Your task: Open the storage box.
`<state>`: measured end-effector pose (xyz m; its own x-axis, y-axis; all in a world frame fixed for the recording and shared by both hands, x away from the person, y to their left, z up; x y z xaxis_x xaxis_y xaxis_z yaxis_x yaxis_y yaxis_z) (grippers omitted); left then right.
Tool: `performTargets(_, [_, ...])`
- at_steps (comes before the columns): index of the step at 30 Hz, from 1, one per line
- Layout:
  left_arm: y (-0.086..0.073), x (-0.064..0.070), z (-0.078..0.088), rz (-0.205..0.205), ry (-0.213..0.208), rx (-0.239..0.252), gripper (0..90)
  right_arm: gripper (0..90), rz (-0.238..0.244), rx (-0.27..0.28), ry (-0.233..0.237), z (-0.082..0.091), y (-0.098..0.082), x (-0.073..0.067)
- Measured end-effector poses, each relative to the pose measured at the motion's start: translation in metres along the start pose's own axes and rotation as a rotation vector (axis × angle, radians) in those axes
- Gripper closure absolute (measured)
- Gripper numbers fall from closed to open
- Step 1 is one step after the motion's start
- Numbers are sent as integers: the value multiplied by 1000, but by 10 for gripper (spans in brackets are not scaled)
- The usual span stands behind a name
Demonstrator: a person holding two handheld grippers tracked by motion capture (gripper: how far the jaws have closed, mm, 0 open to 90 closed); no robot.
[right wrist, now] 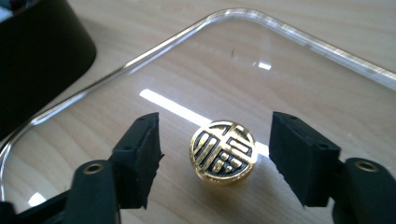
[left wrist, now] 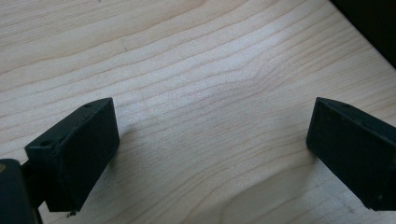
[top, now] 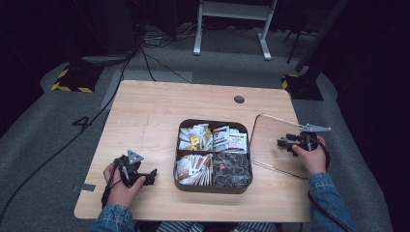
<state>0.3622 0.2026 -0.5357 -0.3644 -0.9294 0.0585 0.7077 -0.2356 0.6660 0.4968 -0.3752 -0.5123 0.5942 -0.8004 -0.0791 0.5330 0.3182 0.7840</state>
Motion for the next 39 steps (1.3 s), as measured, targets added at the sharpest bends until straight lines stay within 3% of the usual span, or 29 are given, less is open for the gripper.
performTargets(6, [0, 1, 0, 2, 1, 0, 29, 336, 13, 51, -26, 9, 7, -6])
performTargets(12, [0, 1, 0, 8, 5, 2, 29, 371, -18, 90, 9, 22, 19, -24])
performTargets(13, [1, 1, -1, 7, 5, 2, 28, 416, -20, 102, 37, 29, 24, -32])
performTargets(19, [1, 2, -1, 5, 4, 1, 32, 446, -13, 129, 70, 39, 35, -50])
performTargets(22, [2, 2, -2, 6, 5, 1, 30, 469, 3, 145, 102, 43, 42, -65])
performTargets(24, [2, 3, -2, 10, 7, 0, 27, 510, 20, 166, 150, 45, 50, -79])
performTargets(25, [3, 3, -3, 9, 10, 1, 27, 510, 20, 166, 150, 45, 50, -79])
performTargets(26, [4, 4, -4, 8, 6, -3, 27, 526, 50, 171, 177, 45, 55, -90])
performTargets(32, [6, 5, -6, 3, 2, -2, 24, 523, 73, 203, 206, 43, 67, -112])
performTargets(39, [7, 6, -7, 2, -4, -3, 22, 478, 120, 226, 186, 36, 73, -130])
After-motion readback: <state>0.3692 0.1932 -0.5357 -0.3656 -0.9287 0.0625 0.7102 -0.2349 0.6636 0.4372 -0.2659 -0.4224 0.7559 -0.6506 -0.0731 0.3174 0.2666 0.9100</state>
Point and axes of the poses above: each handheld gripper's, and its own axes: z roughly backward along the jaws, y roughly out of its top, x roughly to its right, the point moved 4 cm from there along -z, roughly forward along the jaws, and after that the axes turned 3 degrees about z, right-handed, at the moved point
